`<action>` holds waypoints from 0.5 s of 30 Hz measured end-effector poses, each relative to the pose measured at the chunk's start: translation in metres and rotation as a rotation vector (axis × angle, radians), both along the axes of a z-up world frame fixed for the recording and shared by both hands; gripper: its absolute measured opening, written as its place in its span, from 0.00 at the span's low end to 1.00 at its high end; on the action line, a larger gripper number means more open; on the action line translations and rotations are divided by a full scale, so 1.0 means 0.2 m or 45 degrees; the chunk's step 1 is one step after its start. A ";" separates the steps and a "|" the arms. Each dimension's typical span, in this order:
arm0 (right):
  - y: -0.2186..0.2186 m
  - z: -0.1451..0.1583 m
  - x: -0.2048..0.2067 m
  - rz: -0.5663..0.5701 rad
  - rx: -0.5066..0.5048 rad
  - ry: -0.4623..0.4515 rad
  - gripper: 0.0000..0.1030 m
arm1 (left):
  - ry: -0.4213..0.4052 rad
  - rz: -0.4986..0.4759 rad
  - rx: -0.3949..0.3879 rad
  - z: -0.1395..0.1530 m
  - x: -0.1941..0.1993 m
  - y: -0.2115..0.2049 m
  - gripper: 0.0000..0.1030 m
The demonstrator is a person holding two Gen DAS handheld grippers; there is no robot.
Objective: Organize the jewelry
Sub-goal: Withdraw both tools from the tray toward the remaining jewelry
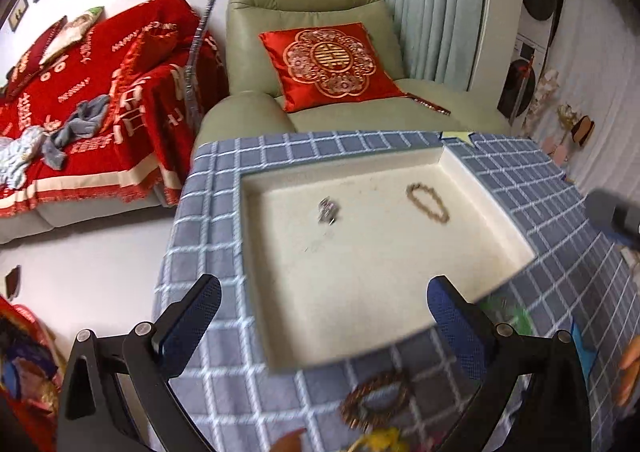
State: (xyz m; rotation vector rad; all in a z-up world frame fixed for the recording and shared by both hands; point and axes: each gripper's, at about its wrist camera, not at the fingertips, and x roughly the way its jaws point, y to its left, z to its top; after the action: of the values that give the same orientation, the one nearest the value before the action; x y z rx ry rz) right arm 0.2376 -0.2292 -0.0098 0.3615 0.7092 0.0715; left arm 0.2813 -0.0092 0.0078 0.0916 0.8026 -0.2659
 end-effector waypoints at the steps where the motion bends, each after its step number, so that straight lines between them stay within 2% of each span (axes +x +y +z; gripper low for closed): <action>1: 0.01 0.01 -0.02 0.007 -0.007 0.006 1.00 | -0.003 0.011 -0.003 0.00 -0.03 0.02 1.00; 5: 0.04 0.02 -0.10 0.037 -0.047 0.102 1.00 | 0.005 0.045 -0.025 -0.02 -0.14 0.11 1.00; 9: 0.05 -0.01 -0.19 0.057 -0.058 0.122 1.00 | 0.072 0.034 -0.060 -0.08 -0.23 0.17 1.00; 15: 0.04 -0.11 -0.34 0.051 -0.057 0.173 1.00 | 0.104 0.058 -0.022 -0.18 -0.35 0.20 1.00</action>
State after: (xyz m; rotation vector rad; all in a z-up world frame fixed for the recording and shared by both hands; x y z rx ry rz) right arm 0.1688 -0.2214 -0.0312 0.3113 0.8516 0.0697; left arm 0.2109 0.0310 -0.0275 0.0466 0.8824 -0.2348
